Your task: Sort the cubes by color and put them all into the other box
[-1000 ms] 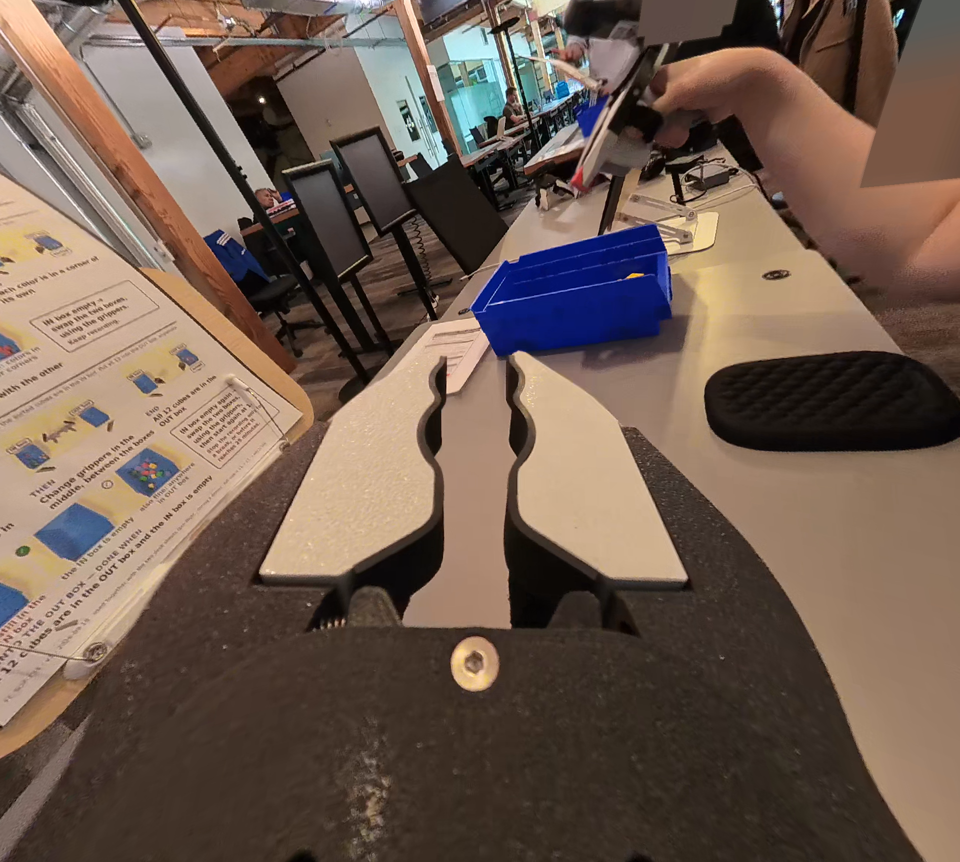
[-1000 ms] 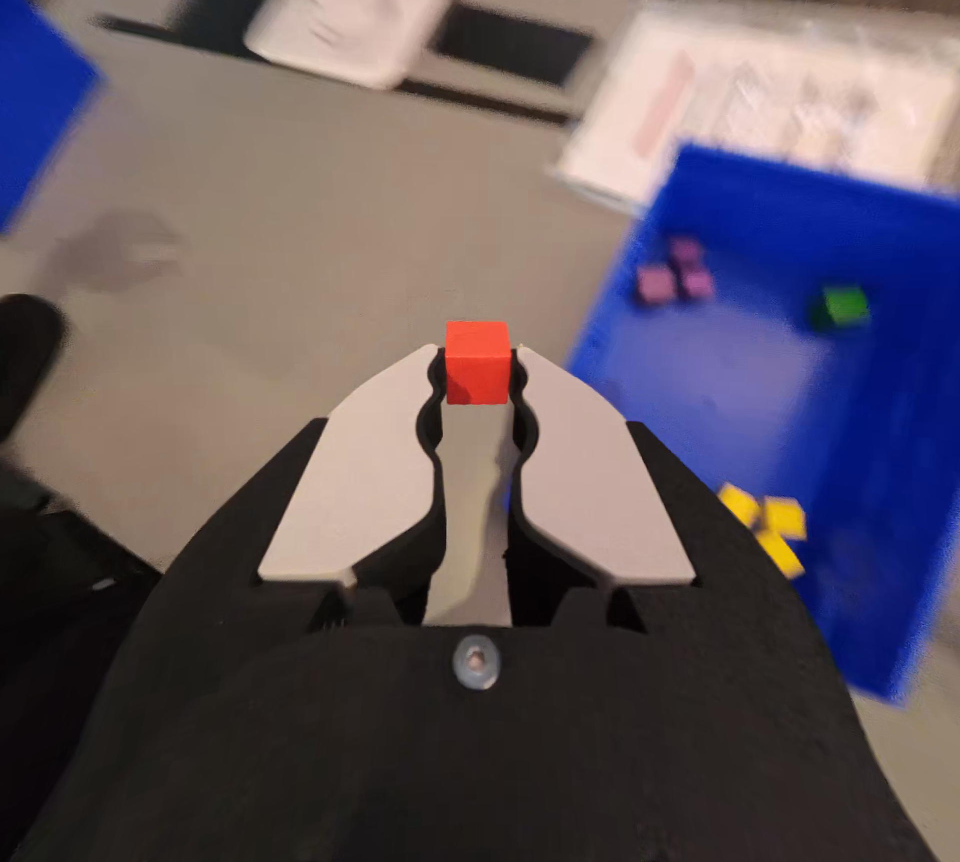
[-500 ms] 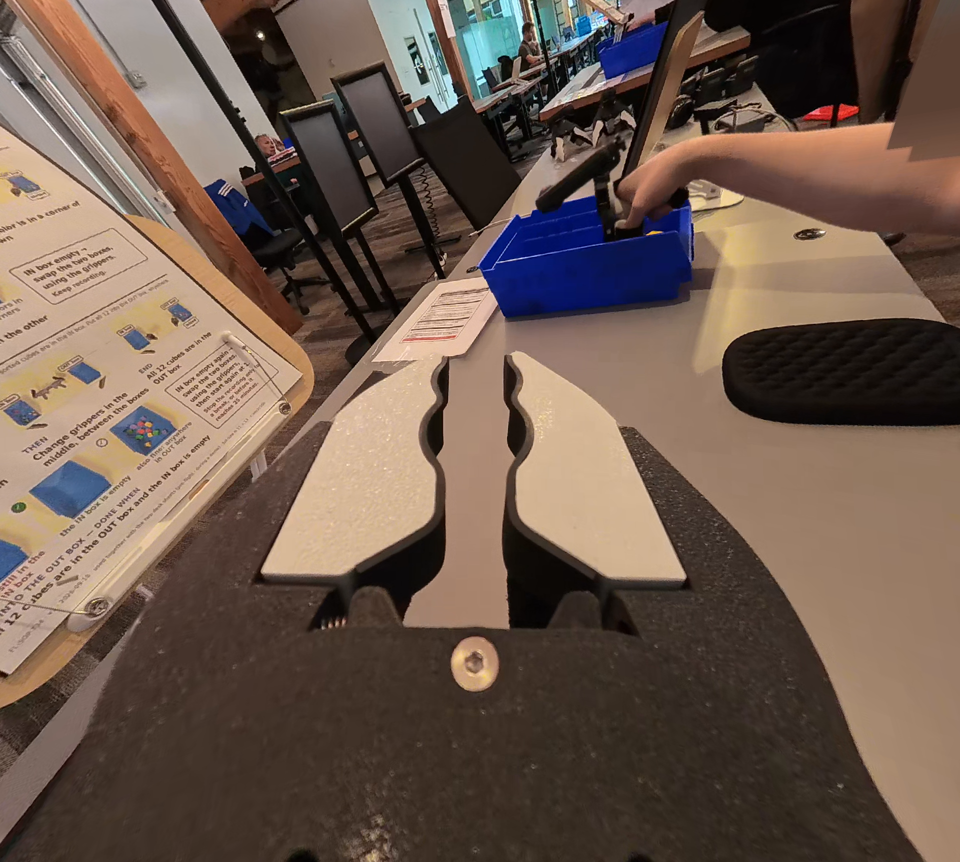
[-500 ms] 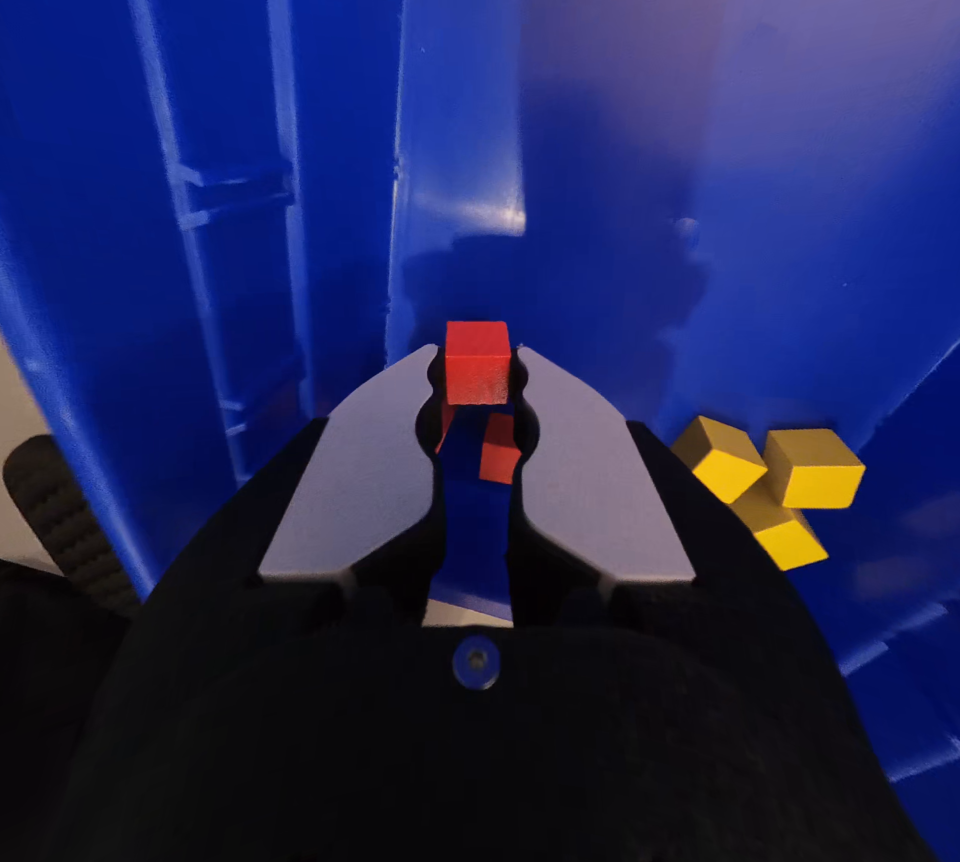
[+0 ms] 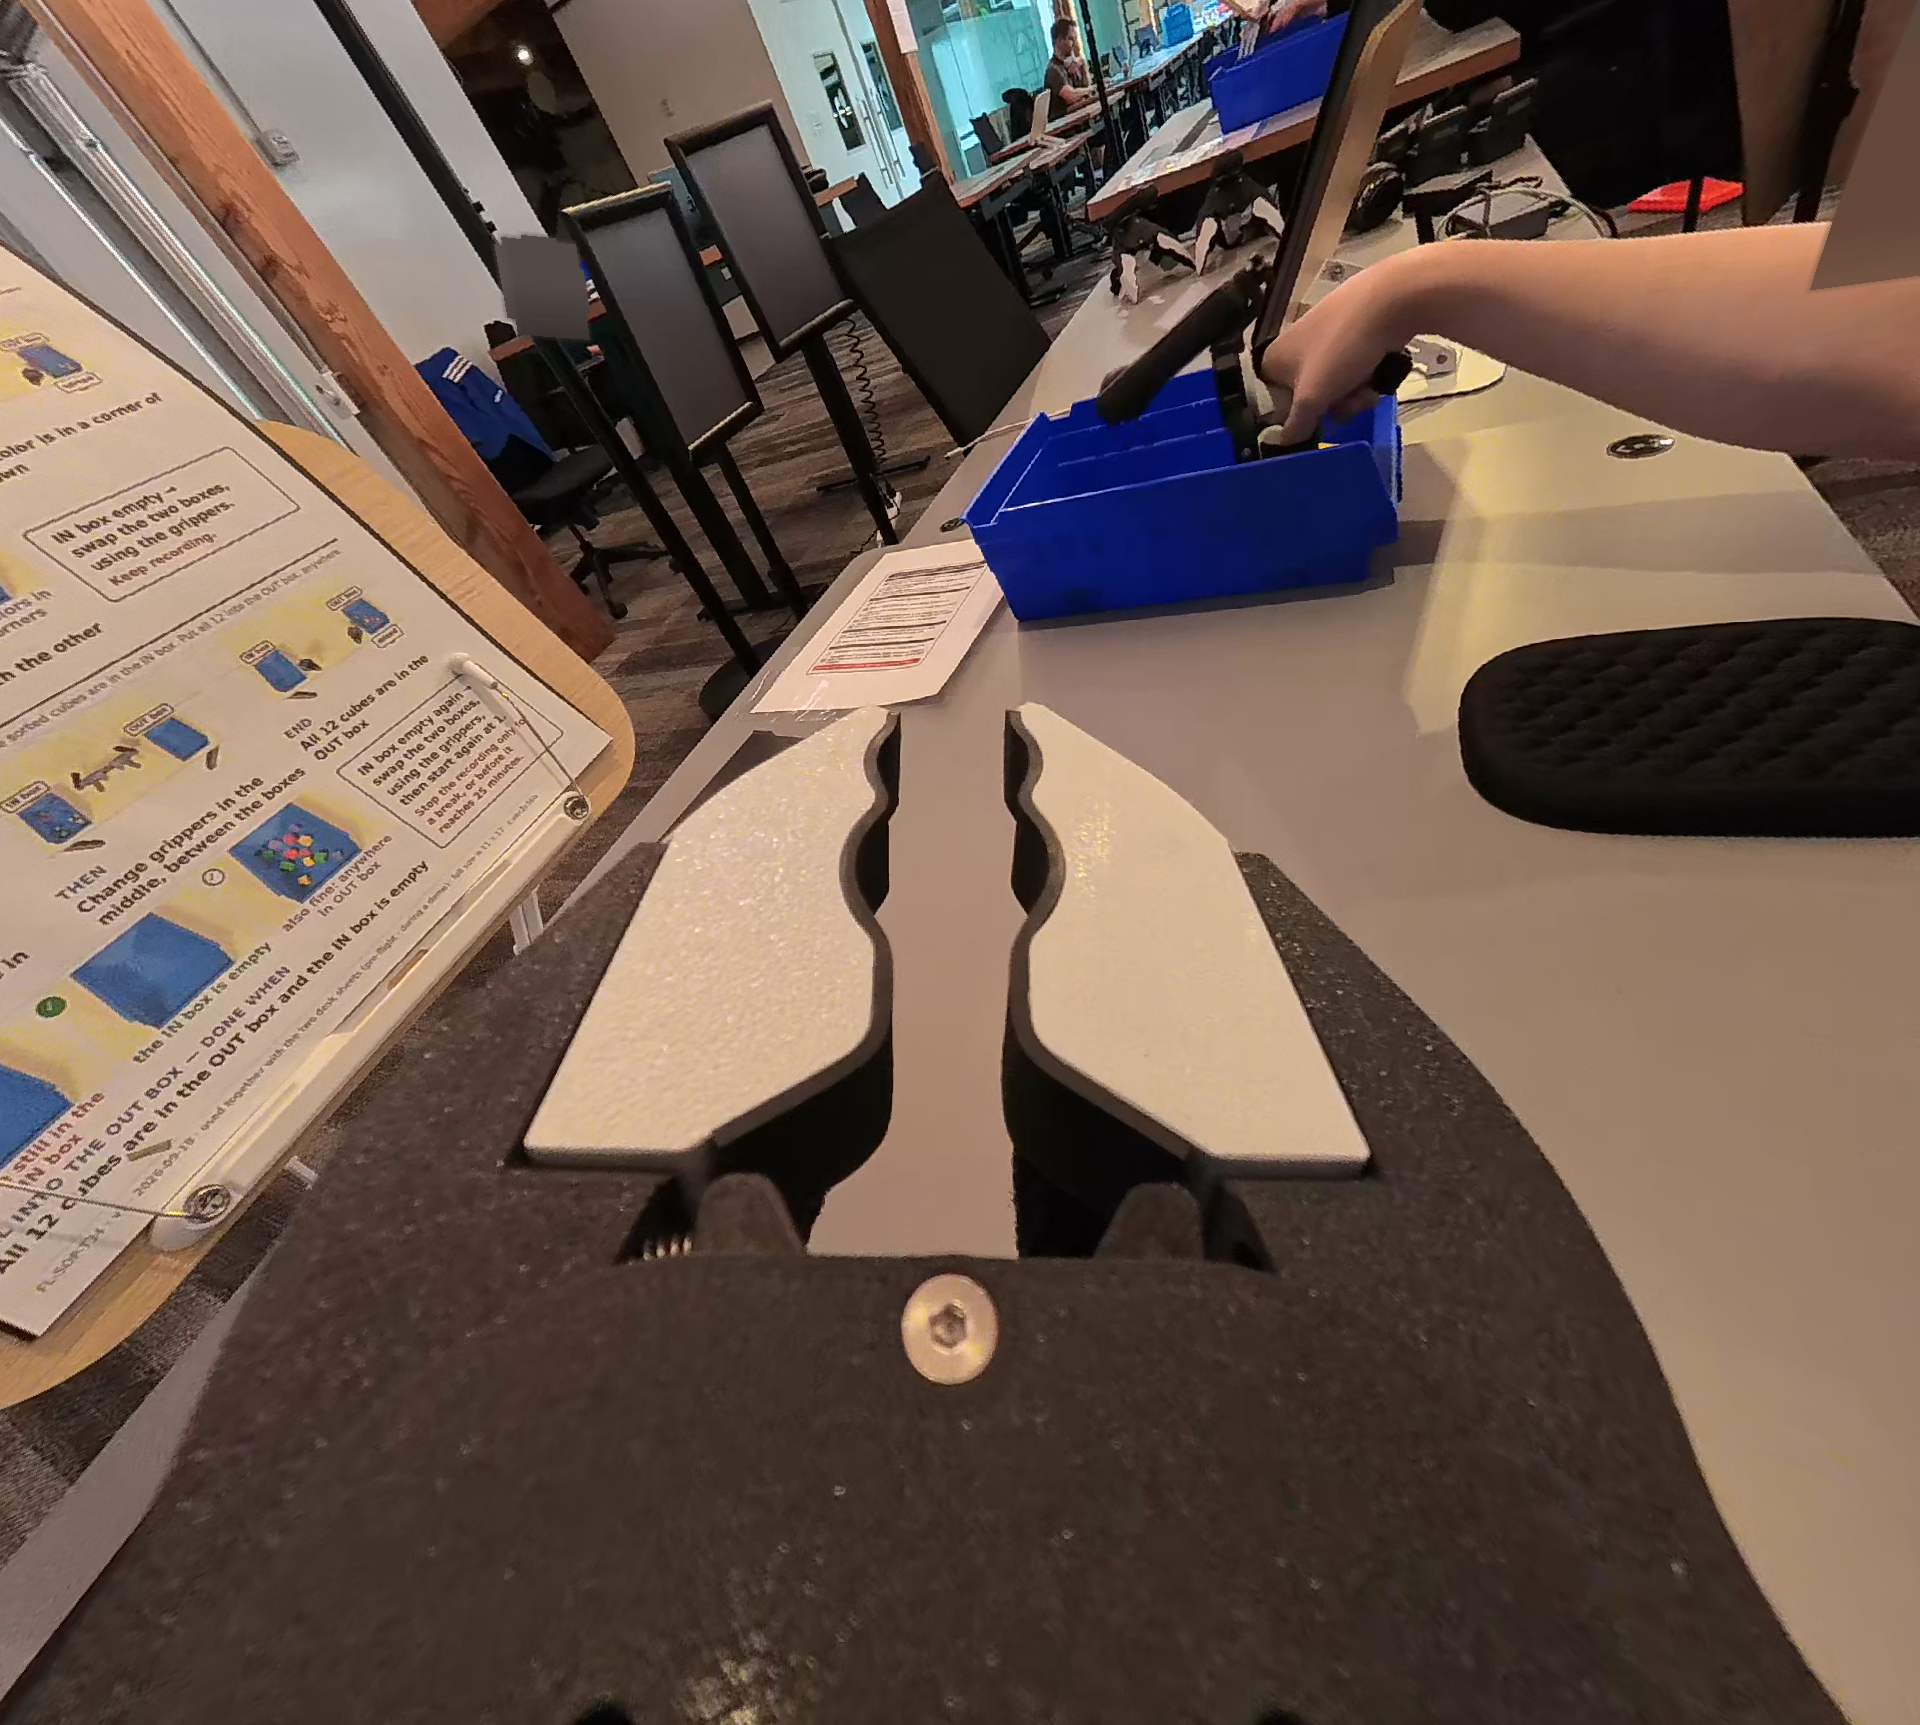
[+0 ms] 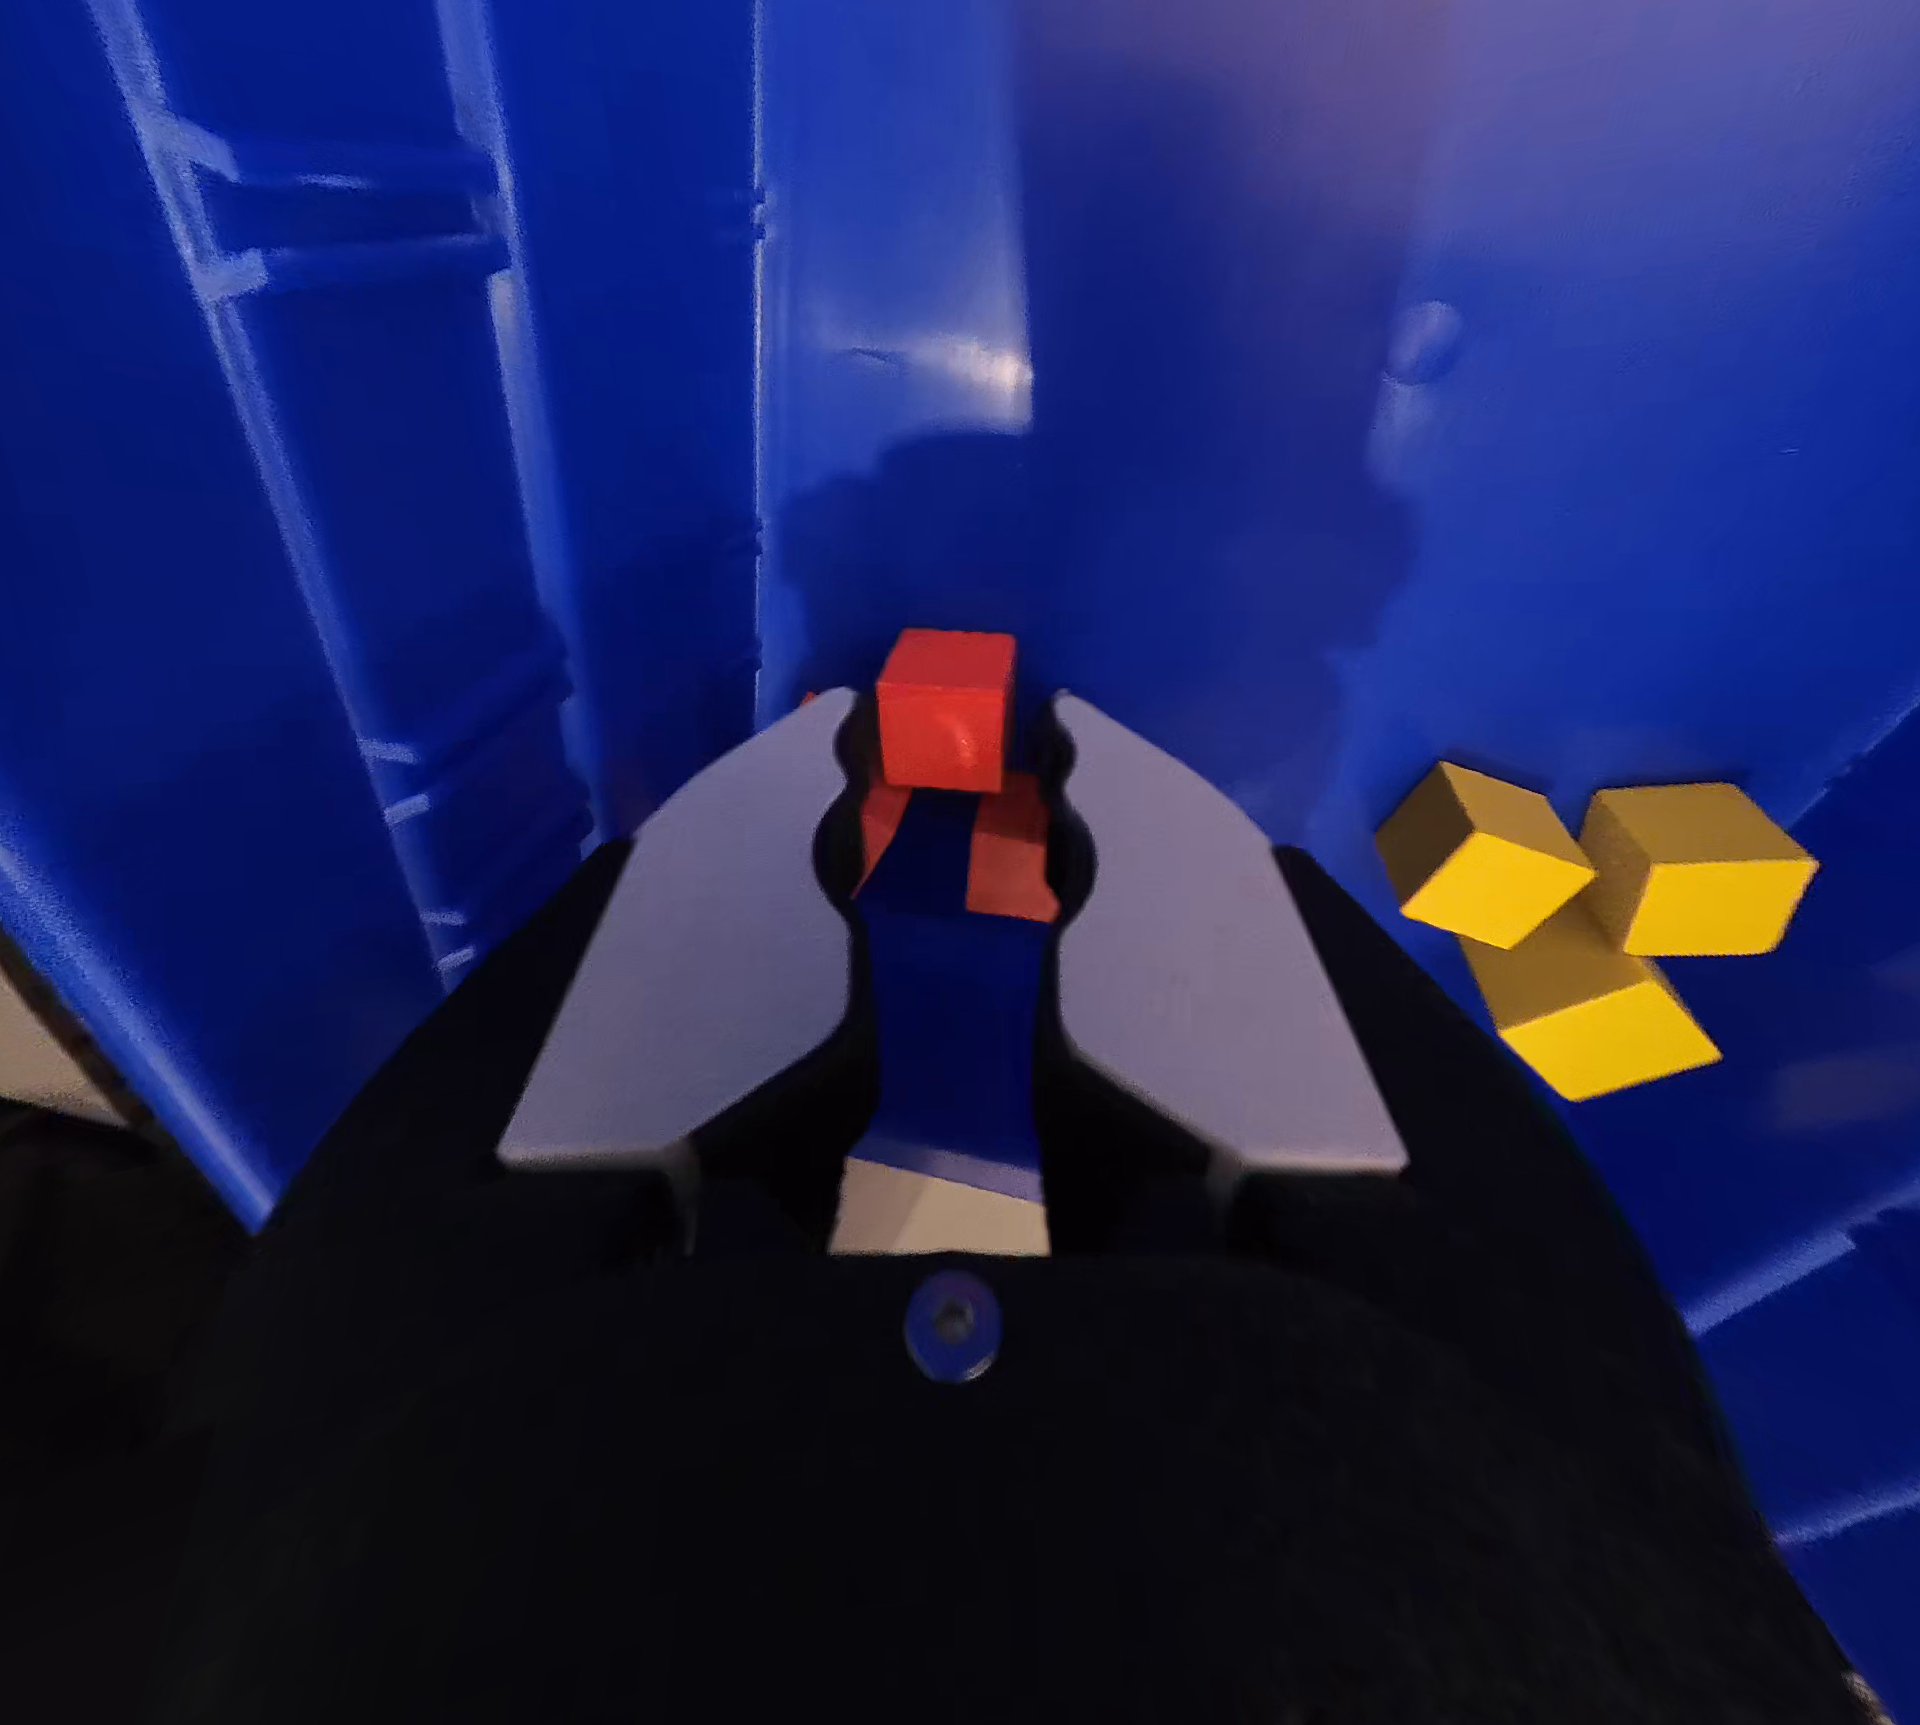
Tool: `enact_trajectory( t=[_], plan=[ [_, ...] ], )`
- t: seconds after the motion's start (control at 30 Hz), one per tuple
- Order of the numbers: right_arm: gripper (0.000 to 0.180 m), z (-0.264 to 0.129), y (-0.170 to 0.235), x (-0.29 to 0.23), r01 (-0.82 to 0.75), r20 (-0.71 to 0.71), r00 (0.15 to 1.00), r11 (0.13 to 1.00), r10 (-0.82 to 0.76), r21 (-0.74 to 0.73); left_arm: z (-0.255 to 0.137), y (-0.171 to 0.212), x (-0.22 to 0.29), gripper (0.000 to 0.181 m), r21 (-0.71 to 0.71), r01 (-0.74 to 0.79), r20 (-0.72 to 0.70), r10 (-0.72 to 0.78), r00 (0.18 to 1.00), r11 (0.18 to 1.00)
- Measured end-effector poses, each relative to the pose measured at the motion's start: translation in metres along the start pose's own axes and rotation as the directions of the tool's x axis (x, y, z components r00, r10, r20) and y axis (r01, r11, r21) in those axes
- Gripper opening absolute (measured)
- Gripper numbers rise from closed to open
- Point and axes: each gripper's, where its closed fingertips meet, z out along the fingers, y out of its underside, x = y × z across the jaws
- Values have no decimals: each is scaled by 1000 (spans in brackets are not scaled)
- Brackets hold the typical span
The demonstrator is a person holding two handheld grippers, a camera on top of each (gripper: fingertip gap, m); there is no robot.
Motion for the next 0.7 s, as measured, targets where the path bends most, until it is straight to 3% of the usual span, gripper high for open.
enact_trajectory(
  t=[0.13, 0.27, 0.37, 0.47, 0.6, 0.7],
  plan=[
    [41, -28, -5, 5, -1, -48, 999, 994, 6, 110, -3, -7, 0, 19, 19, -3, 7, 3, 1000, 1000],
    [39, -107, -13, -4, -33, -83, 994, 925, 69, 377, -8, -16, -1, 19, 35, -20, 23, 19, 1000, 999],
    [35, -182, -21, -49, -37, -6, 999, 756, 54, 654, -10, -20, -3, 19, 43, -23, 39, 21, 999, 999],
    [35, -232, -24, -116, 10, 28, 998, 561, -58, 828, -9, -18, -5, 19, 34, -20, 51, 19, 999, 999],
    [34, -239, -31, -216, 78, 49, 953, 396, -300, 915, -7, -10, -11, 19, -6, -26, 83, 27, 996, 1000],
    [33, -225, -47, -263, 248, -31, 877, 397, -480, 884, -13, -11, -19, 20, -65, -37, 125, 45, 991, 997]
  ],
)
